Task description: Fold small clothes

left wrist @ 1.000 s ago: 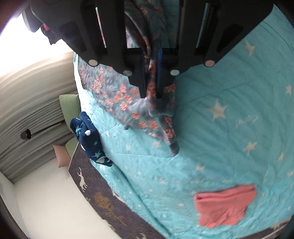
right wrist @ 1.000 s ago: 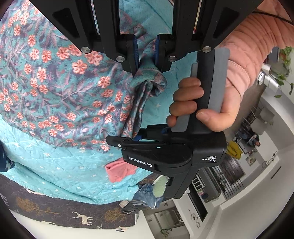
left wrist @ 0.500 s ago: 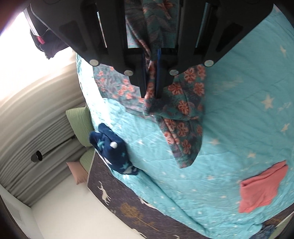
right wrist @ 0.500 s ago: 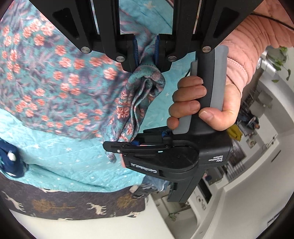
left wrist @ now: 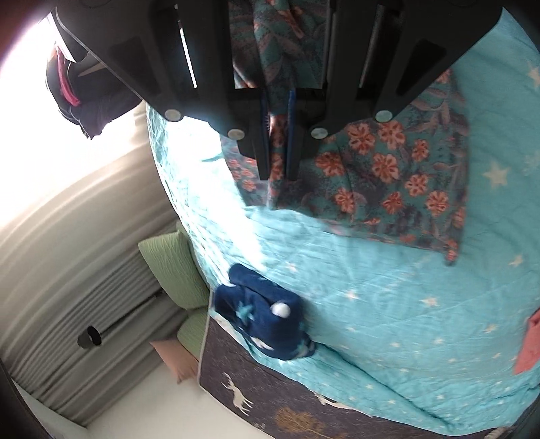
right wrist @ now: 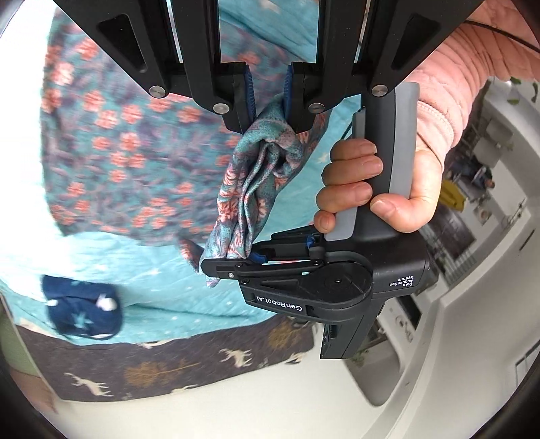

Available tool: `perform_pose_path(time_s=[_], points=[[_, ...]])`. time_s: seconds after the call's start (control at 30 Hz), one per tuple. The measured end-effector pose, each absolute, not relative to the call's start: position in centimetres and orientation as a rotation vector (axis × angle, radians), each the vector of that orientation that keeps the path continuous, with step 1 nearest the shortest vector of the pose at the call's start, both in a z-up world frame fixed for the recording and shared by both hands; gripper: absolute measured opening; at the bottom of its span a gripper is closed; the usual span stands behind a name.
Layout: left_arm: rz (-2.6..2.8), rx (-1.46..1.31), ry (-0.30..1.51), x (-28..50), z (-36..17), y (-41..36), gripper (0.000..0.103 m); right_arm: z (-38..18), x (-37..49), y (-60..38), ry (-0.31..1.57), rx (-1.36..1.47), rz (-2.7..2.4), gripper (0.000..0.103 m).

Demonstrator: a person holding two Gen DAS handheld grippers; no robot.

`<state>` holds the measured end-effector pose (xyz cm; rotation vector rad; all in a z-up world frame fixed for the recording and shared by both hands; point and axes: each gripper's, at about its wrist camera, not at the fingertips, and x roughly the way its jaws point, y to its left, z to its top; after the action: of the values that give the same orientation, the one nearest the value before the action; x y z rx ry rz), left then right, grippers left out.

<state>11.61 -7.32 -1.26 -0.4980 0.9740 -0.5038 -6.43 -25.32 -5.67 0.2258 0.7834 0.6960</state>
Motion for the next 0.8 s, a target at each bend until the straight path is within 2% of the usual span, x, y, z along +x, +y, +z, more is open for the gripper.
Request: perform_pose_path(time_s=[0.23, 0.47, 0.53, 0.6, 0.7, 0.8], points=[[-0.628, -0.437, 0.995, 11.8, -0.6, -14.5, 0.007, -6.5, -6.8, -31.2, 0.798, 0.291, 0.601, 0.013], [-0.597, -0.362, 1.020, 9.9, -1.7, -14.2, 0.007, -10.3, -6.2, -34.6, 0.939, 0.370, 0.608, 0.013], [-0.581, -0.334, 1.019, 8.5, -2.1, -12.8, 0.008, -11.4, -6.1, -34.9, 0.982, 0.376, 0.633, 0.016], [-0.554, -0.298, 1.020, 6.7, -2.4, -11.2, 0.020, -12.2, -6.0, -35.3, 1.015, 0.380, 0.652, 0.017], [-0.515, -0.227, 1.008, 3.4, -2.6, -8.9, 0.040, -12.3, -6.0, -36.2, 1.019, 0.365, 0.675, 0.025], [-0.488, -0.130, 0.988, -0.4, -2.6, -7.6, 0.048, -11.6, -5.0, -37.7, 1.018, 0.375, 0.701, 0.031]])
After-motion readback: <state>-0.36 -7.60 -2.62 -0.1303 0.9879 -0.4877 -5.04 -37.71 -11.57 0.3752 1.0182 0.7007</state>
